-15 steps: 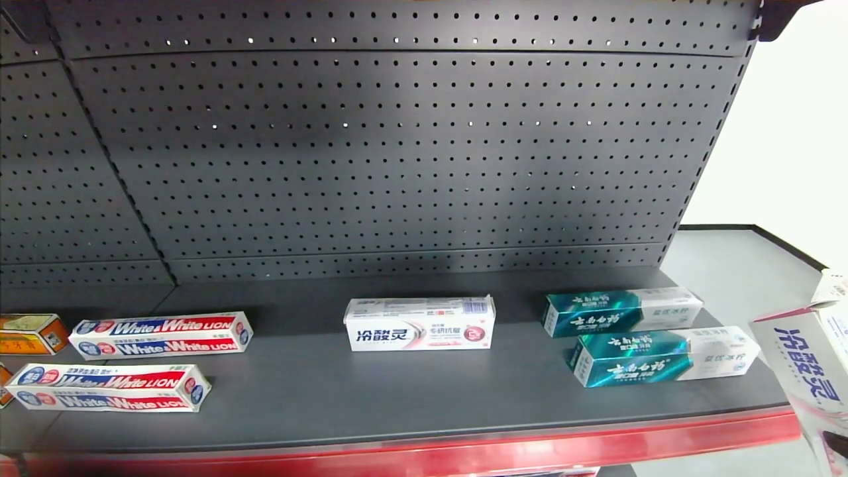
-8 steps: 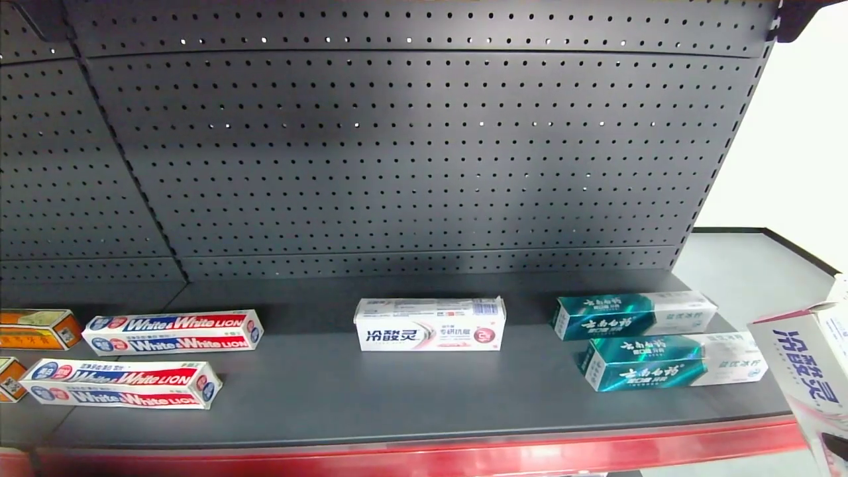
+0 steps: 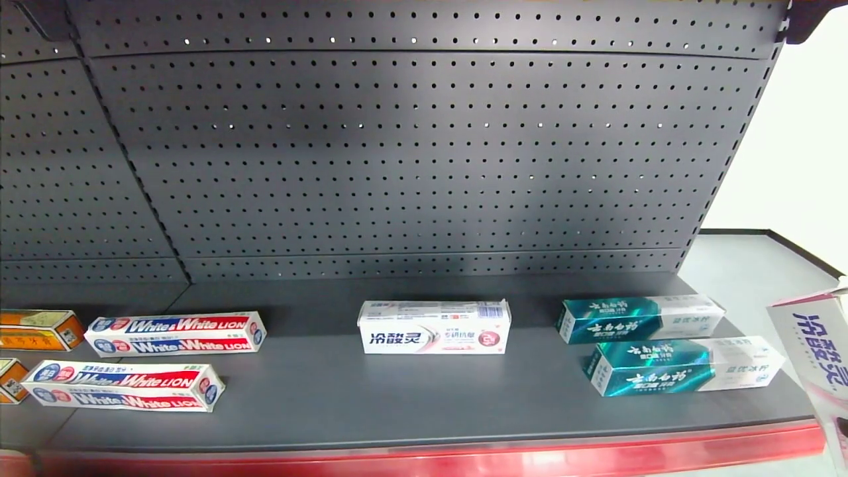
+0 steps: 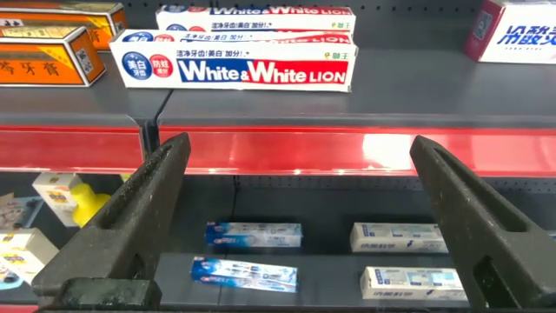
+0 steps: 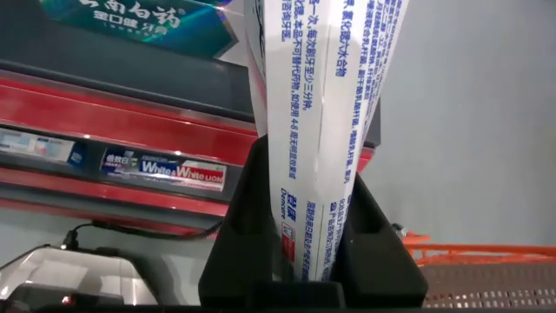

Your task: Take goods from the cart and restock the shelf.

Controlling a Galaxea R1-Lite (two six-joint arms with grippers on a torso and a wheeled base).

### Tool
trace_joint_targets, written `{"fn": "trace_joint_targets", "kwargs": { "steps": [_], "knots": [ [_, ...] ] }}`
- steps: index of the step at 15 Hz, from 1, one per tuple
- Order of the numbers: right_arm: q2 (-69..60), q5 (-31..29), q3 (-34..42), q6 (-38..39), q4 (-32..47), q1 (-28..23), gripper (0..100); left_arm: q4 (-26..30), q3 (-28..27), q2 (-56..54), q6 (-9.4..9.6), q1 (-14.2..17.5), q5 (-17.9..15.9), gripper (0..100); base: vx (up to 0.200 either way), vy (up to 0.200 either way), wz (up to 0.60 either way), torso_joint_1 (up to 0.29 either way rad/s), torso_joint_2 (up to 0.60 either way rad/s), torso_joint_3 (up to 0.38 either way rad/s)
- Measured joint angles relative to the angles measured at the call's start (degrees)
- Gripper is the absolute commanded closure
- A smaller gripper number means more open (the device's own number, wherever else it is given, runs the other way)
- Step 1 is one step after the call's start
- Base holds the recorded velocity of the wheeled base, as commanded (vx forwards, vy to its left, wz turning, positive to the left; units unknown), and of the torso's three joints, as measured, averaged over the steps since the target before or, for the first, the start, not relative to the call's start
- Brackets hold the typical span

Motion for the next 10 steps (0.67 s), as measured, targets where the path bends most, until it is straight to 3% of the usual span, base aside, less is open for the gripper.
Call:
{"fn": "trace_joint_targets", "kwargs": {
  "steps": [3, 7, 10],
  "knots": [
    [-1.95, 0.29, 0.02, -0.16, 0.39, -0.05, 100, 0.00, 0.00, 0.00, 0.00, 0.00, 0.00, 0, 0.000, 0.000, 0.00, 0.000, 0.00, 0.000],
    [-7.05, 5.27, 0.83, -1.16, 3.86, 1.30, 100, 0.00, 0.00, 0.00, 0.00, 0.00, 0.00, 0, 0.000, 0.000, 0.00, 0.000, 0.00, 0.000],
    [-10.02, 6.85, 0.00, -1.38, 8.96, 5.66, 100, 0.00, 0.00, 0.00, 0.00, 0.00, -0.04, 0, 0.000, 0.000, 0.00, 0.000, 0.00, 0.000]
  ]
}}
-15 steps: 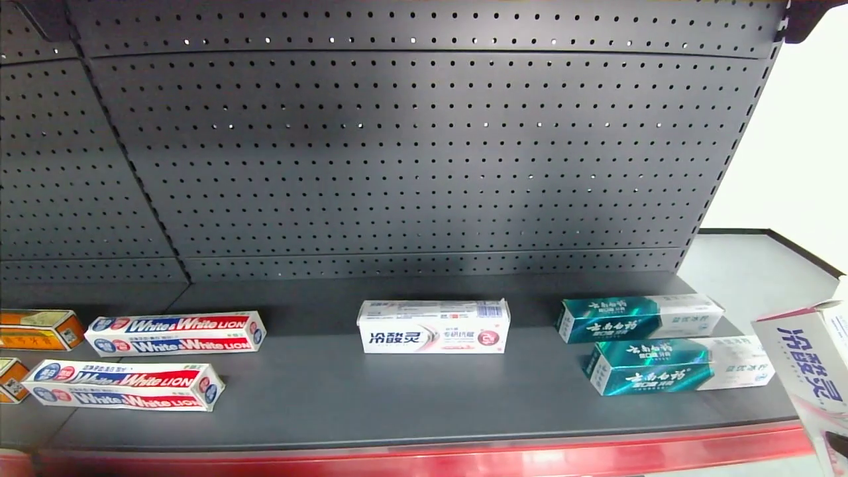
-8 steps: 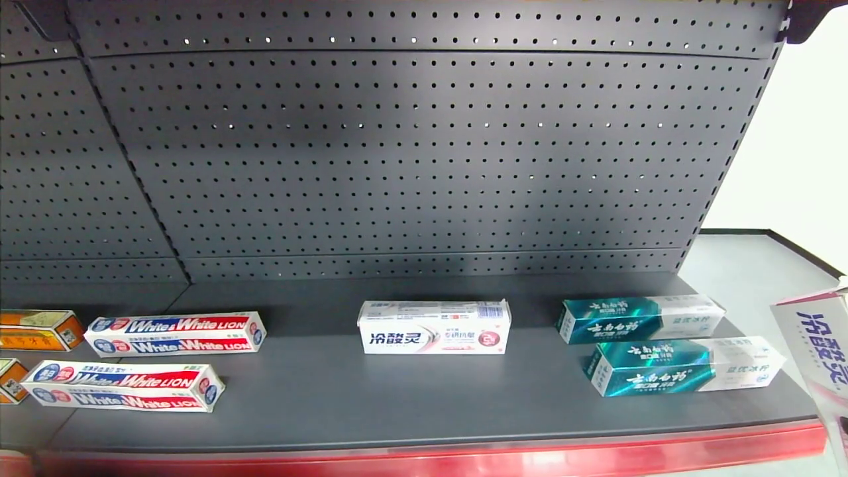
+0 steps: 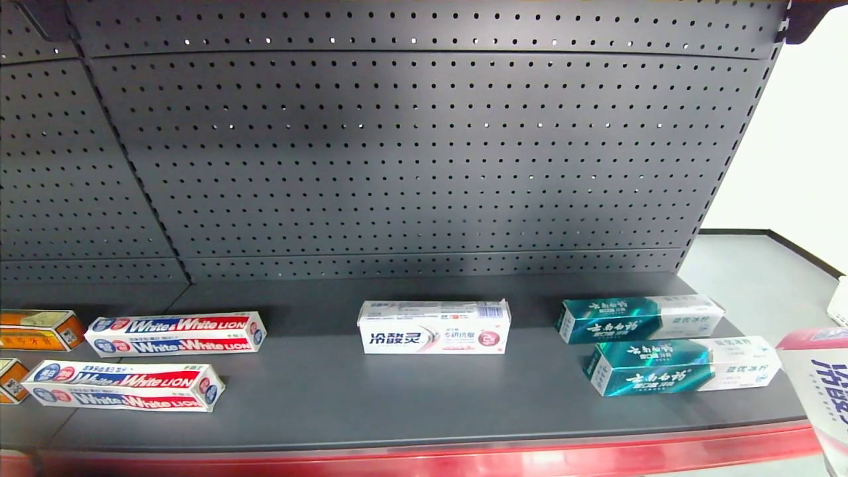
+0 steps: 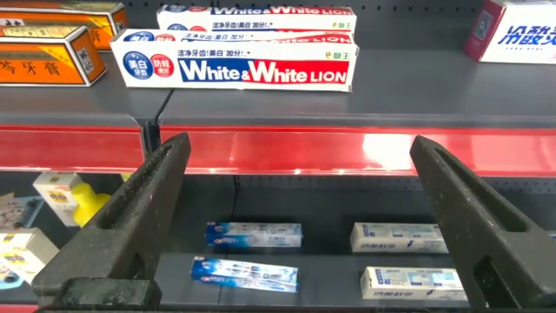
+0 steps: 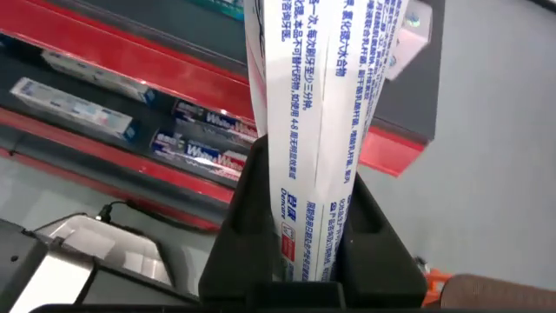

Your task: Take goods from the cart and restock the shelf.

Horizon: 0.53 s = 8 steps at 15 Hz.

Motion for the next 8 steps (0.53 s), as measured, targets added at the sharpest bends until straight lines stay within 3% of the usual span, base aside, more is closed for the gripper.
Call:
{"fn": "trace_joint_targets", "kwargs": {
  "steps": [3, 8],
  "knots": [
    [-0.96, 0.35, -0.63, 0.09, 0.76, 3.44, 100, 0.06, 0.00, 0.00, 0.41, -0.07, -0.44, 0, 0.000, 0.000, 0.00, 0.000, 0.00, 0.000],
    [-1.07, 0.72, 1.82, 0.28, 0.68, 4.19, 100, 0.16, -0.05, 0.05, 0.44, -0.10, -0.65, 0, 0.000, 0.000, 0.00, 0.000, 0.00, 0.000]
  ]
}}
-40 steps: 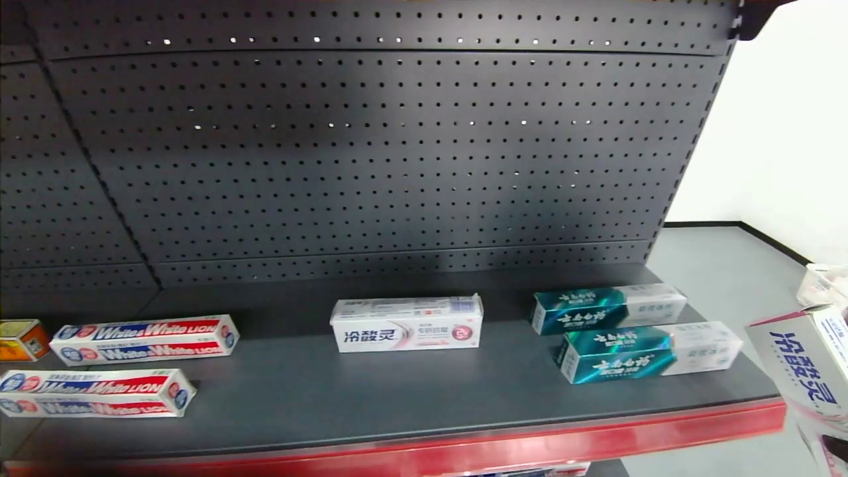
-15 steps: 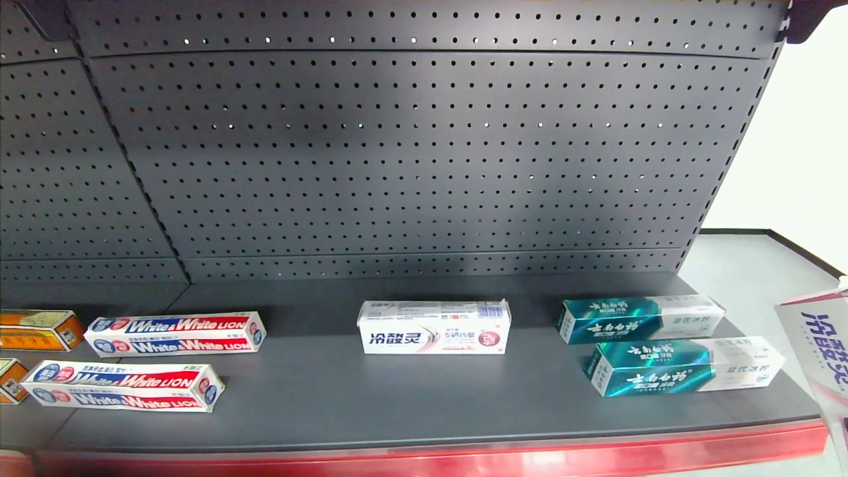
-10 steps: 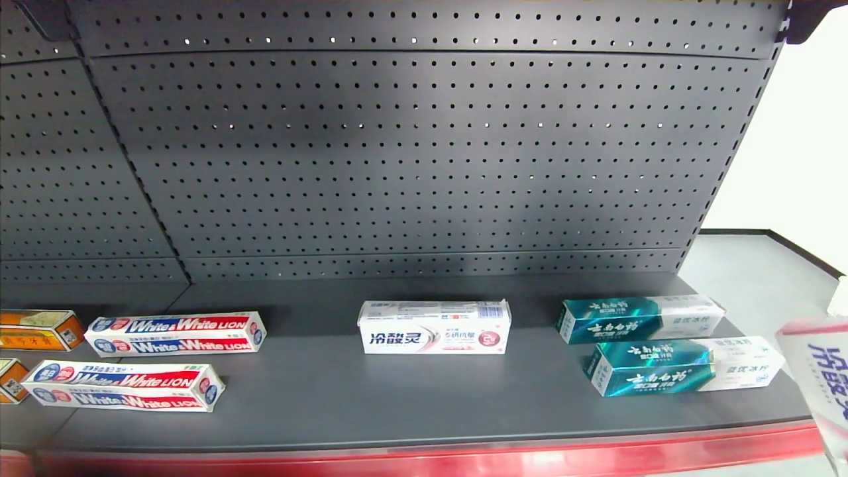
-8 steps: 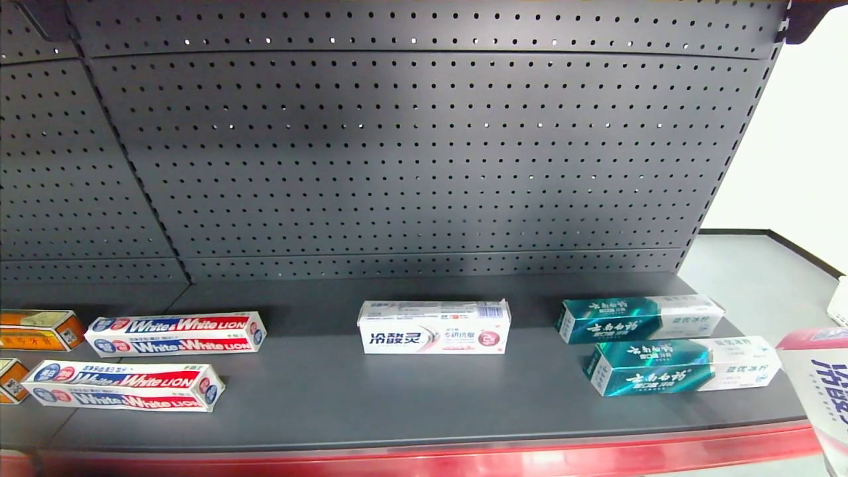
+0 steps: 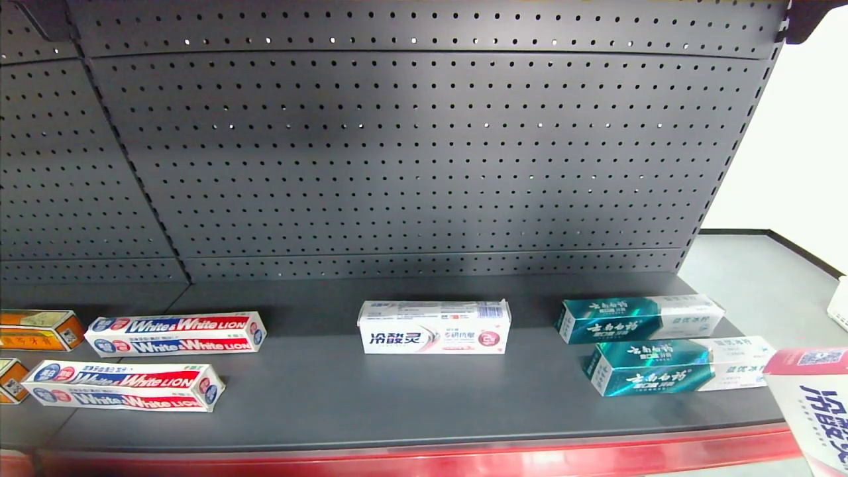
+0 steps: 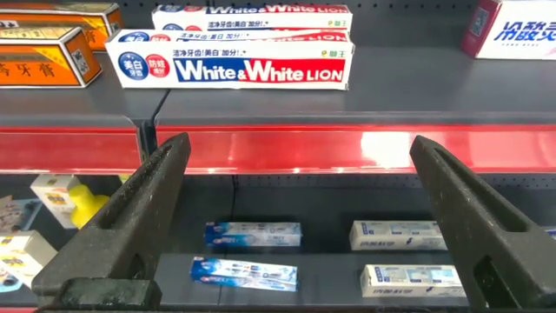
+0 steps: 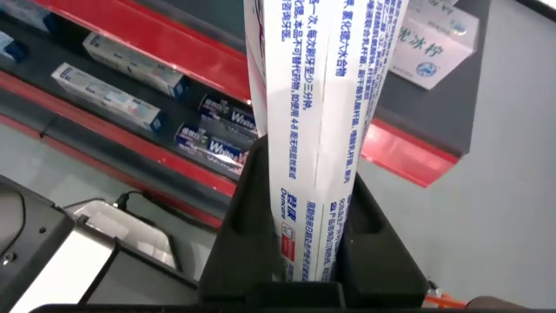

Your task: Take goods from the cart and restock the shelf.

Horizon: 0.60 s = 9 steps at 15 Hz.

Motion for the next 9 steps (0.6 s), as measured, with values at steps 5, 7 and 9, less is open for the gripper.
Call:
{"fn": "trace_joint_targets", "kwargs": {
  "steps": [5, 7, 9],
  "knots": [
    [0.16, -0.17, 1.51, 0.02, -0.09, -0.26, 100, 0.13, -2.27, 2.76, 7.02, -0.26, -6.16, 0, 0.000, 0.000, 0.00, 0.000, 0.00, 0.000],
    [0.32, -0.11, 1.74, 0.00, -0.11, -0.45, 100, 0.18, -5.62, 7.89, 8.45, -0.50, -9.44, 0, 0.000, 0.000, 0.00, 0.000, 0.00, 0.000],
    [0.57, -0.06, 2.15, 0.00, -0.33, -0.48, 100, 0.05, -10.18, 13.67, 9.00, -0.78, -12.95, 0, 0.000, 0.000, 0.00, 0.000, 0.00, 0.000]
  ]
}}
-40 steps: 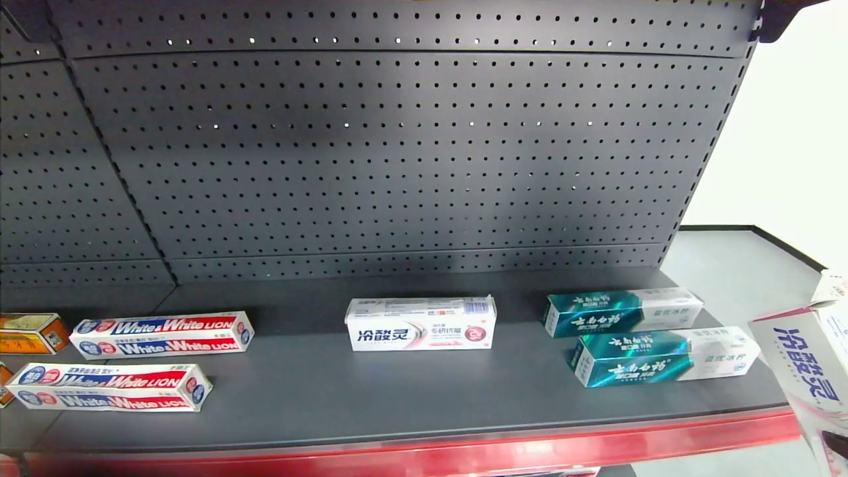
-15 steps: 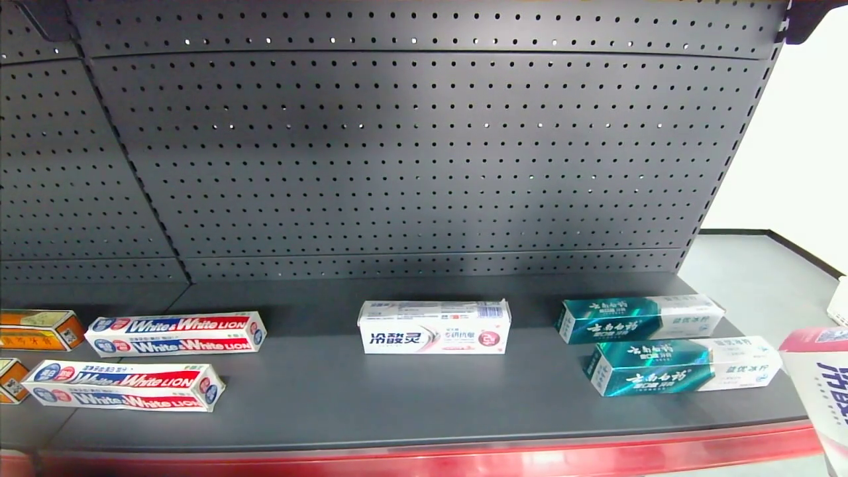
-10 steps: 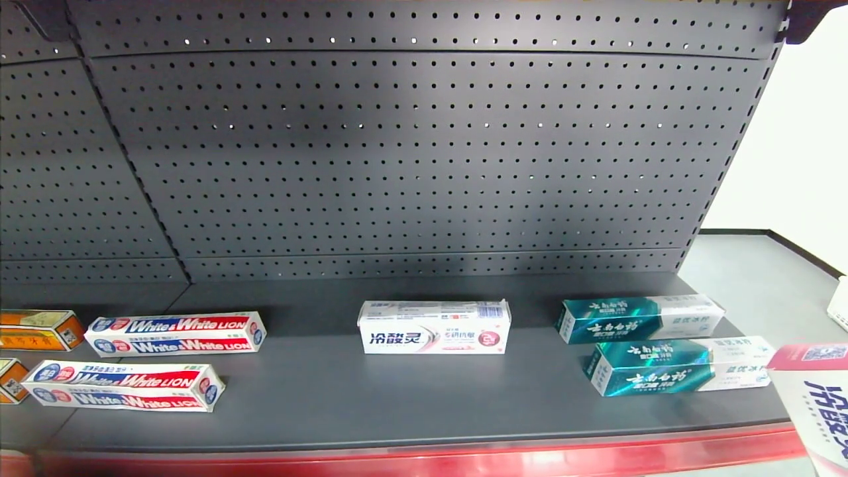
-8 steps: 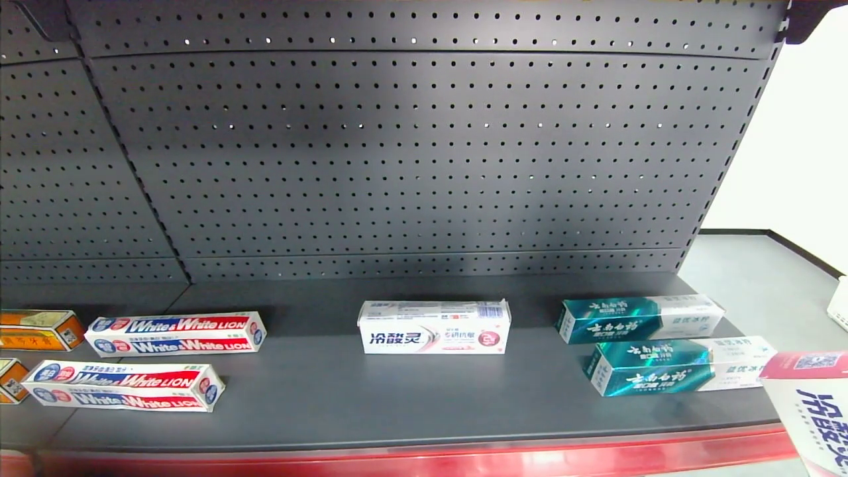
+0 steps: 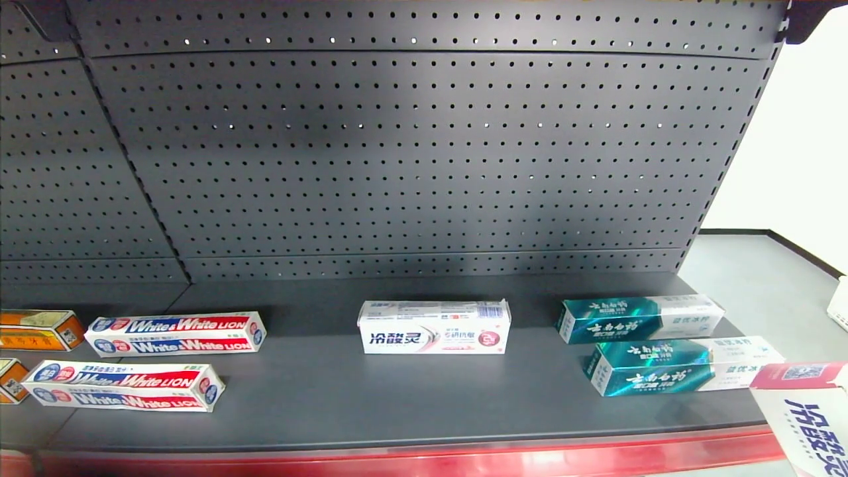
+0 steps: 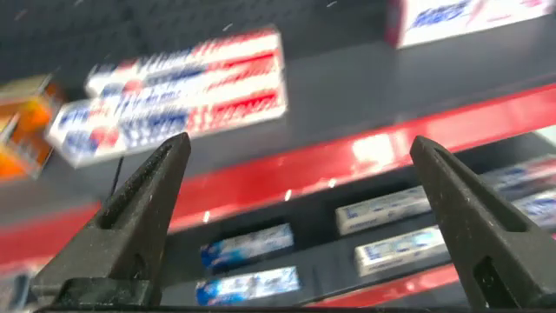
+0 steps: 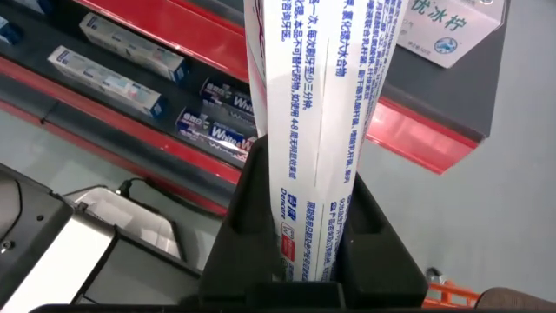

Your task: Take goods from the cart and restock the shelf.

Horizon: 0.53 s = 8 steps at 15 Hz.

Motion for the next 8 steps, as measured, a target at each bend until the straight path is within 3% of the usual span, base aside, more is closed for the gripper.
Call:
{"fn": "trace_joint_targets", "kwargs": {
  "steps": [5, 8],
  "knots": [
    [0.46, 0.02, 0.33, 0.05, -0.33, 0.39, 100, -1.35, -9.69, 15.86, 0.17, -1.79, -9.24, 0, 0.000, 0.000, 0.00, 0.000, 0.00, 0.000],
    [0.20, 0.04, 0.94, 0.49, -0.41, 0.11, 100, -8.86, -14.19, 28.62, 0.16, -3.85, -11.25, 0, 0.000, 0.000, 0.00, 0.000, 0.00, 0.000]
  ]
}}
